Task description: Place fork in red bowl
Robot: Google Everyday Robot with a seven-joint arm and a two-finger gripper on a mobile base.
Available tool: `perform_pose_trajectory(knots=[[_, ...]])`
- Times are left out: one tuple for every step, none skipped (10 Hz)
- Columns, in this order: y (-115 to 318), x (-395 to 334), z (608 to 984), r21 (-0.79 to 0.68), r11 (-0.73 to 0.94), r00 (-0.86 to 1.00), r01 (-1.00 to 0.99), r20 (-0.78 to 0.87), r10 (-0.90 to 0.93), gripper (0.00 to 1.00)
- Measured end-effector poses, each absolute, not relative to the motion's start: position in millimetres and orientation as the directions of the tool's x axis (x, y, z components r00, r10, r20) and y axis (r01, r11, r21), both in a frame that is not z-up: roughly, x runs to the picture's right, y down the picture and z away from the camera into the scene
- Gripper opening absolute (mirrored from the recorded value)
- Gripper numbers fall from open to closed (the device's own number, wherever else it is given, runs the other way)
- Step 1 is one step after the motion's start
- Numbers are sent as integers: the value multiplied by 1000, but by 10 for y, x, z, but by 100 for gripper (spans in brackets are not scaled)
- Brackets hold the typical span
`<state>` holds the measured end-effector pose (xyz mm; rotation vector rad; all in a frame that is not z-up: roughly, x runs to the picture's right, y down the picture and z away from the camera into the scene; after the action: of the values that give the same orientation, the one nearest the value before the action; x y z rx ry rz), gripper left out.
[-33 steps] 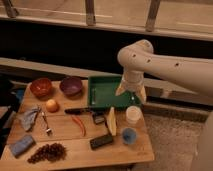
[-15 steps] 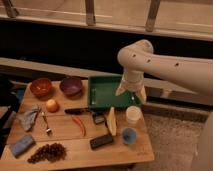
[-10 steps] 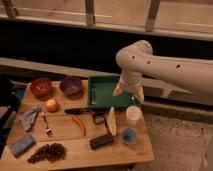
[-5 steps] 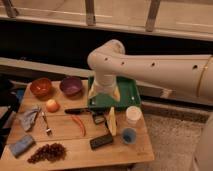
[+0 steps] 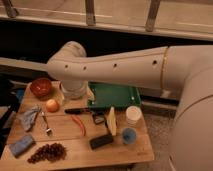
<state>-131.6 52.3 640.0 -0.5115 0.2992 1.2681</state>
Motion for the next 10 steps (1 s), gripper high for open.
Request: perform_pose_trajectory(knots=[[542,-1423,6355,-225,243,323,-944,-474,819,80],[538,-1417,6352,-224,246,326,-943,-473,818,80],[537,-1399,6355,-221,244,323,-944,-475,818,80],[539,-1394,6354,-220,245,323,-944,-476,818,80],[539,-1408,6357,-220,246,324,-944,-476,818,80],[546,-1394,6375,-211,251,324,-945,-482,814,80],[552,-1443,6422,-217,269,343,-938,-483,806,80],[541,-1509,6472,-226,286,362,-931,-482,798,80],[521,-1664,6564,-249,311,396,-917,-480,783,80],[504,-1808,6652,-268,329,422,-905,-480,769,80]])
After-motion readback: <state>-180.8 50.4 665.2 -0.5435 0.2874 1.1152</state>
